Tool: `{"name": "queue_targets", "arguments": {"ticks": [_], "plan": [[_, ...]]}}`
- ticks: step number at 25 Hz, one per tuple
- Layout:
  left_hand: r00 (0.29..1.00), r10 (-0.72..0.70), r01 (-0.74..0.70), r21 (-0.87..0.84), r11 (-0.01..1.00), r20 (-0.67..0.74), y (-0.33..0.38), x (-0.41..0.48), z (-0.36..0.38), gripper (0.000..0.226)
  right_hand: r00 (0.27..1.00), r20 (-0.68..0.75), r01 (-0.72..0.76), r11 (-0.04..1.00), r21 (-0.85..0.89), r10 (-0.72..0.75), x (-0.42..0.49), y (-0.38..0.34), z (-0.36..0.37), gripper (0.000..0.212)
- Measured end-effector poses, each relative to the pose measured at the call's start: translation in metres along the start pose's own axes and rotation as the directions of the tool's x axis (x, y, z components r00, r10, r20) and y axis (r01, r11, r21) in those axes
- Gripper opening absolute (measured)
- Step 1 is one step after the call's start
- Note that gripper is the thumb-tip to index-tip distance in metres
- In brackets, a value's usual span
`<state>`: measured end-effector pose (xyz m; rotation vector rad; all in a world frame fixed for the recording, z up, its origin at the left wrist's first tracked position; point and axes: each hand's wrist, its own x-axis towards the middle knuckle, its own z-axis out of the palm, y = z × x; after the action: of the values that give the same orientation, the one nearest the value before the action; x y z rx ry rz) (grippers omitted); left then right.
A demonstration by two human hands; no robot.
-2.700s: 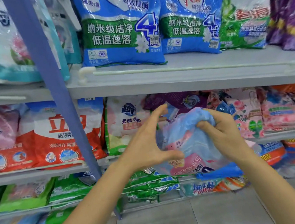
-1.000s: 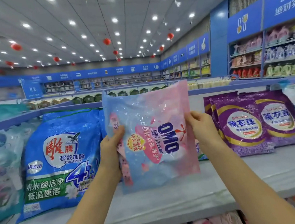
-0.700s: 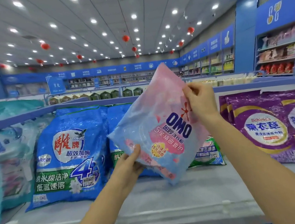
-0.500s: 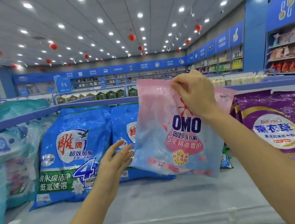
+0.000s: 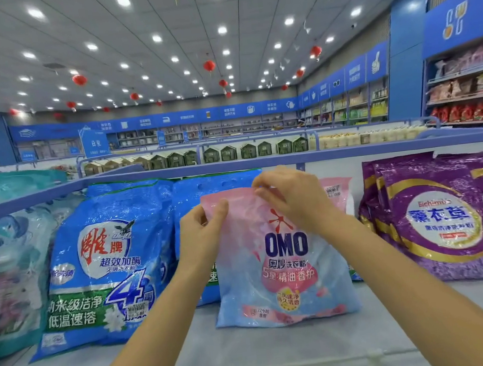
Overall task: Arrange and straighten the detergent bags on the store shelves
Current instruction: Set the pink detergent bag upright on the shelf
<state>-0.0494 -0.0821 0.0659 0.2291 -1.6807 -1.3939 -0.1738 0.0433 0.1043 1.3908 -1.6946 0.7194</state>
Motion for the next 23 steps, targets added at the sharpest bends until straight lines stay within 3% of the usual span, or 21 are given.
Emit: {"name": "queue_targets", "arguments": {"ticks": [2,4,6,7,9,10,14,19,23], "plan": [[1.0,-0.015,0.014,-0.055,0.998,-0.022,-0.003,0.004,0.0,0.047,0.982,-0.136,-0.121,0.99,0.077,0.131,-0.012,0.012,-0.01,0.035],[1.0,-0.006,0.004,-0.084,0.996,-0.027,-0.005,0.003,-0.002,0.05,0.881,-0.23,-0.354,0.898,0.261,0.414,-0.035,0.025,-0.022,0.035],[0.999,-0.003,-0.003,-0.113,0.994,-0.049,-0.008,0.002,-0.001,0.046,0.717,-0.042,-0.587,0.634,0.503,0.696,-0.054,0.03,-0.026,0.037],[0.998,-0.008,0.0,-0.123,0.992,-0.061,-0.009,0.003,-0.001,0.045,0.649,0.103,-0.642,0.47,0.606,0.754,-0.061,0.032,-0.022,0.034],[0.997,-0.027,0.015,-0.141,0.99,-0.079,-0.009,0.003,0.002,0.045,0.543,0.266,-0.627,0.174,0.76,0.796,-0.07,0.038,-0.014,0.024],[0.996,-0.033,0.02,-0.153,0.988,-0.088,-0.009,0.003,0.004,0.047,0.513,0.288,-0.603,0.101,0.791,0.809,-0.073,0.043,-0.013,0.023],[0.99,-0.037,0.013,-0.18,0.984,-0.133,-0.007,0.001,0.009,0.046,0.535,0.291,-0.674,0.193,0.713,0.793,-0.074,0.045,-0.026,0.038],[0.98,-0.04,0.001,-0.195,0.981,-0.195,-0.006,0.002,0.006,0.039,0.596,0.234,-0.624,0.26,0.736,0.768,-0.067,0.039,-0.039,0.027],[0.966,-0.047,-0.006,-0.205,0.979,-0.253,-0.004,0.002,0.005,0.031,0.61,0.239,-0.588,0.229,0.776,0.756,-0.062,0.034,-0.045,0.024]]}}
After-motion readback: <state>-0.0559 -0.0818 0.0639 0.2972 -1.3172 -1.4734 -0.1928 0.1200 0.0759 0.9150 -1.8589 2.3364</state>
